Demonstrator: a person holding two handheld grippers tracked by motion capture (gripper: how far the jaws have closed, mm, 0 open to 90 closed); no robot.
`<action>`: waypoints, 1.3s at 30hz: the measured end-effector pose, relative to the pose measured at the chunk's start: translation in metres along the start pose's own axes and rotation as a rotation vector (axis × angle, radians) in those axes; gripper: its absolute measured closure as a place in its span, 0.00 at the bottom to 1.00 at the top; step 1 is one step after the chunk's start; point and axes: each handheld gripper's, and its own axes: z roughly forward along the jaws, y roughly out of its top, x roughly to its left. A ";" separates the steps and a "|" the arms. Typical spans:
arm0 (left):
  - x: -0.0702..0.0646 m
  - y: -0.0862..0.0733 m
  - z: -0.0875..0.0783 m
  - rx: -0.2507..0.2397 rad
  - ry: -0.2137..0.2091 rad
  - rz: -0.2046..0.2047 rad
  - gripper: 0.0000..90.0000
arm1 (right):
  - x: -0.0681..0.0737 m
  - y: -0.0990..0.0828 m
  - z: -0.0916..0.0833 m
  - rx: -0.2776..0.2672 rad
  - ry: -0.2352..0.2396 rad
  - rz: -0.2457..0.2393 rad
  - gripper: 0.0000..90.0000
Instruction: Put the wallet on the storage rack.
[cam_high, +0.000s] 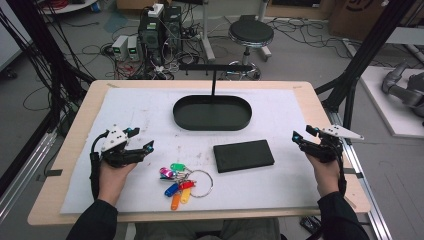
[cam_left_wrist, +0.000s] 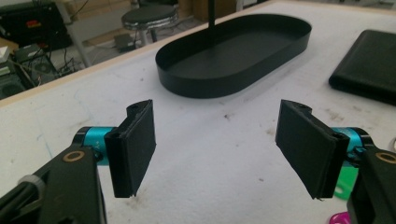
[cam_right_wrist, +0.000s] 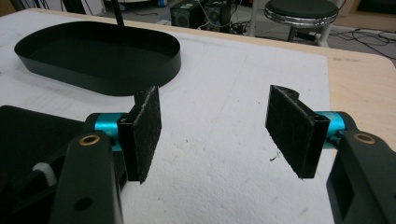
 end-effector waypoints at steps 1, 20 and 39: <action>-0.001 0.001 0.000 0.003 -0.005 -0.010 0.32 | -0.001 -0.001 0.001 0.003 -0.001 -0.002 0.41; -0.017 0.007 0.011 0.052 -0.113 -0.046 0.29 | 0.002 -0.002 0.009 0.047 0.013 -0.020 0.39; -0.033 0.006 0.024 0.084 -0.166 -0.047 0.29 | 0.028 -0.004 0.051 0.162 0.155 -0.108 0.42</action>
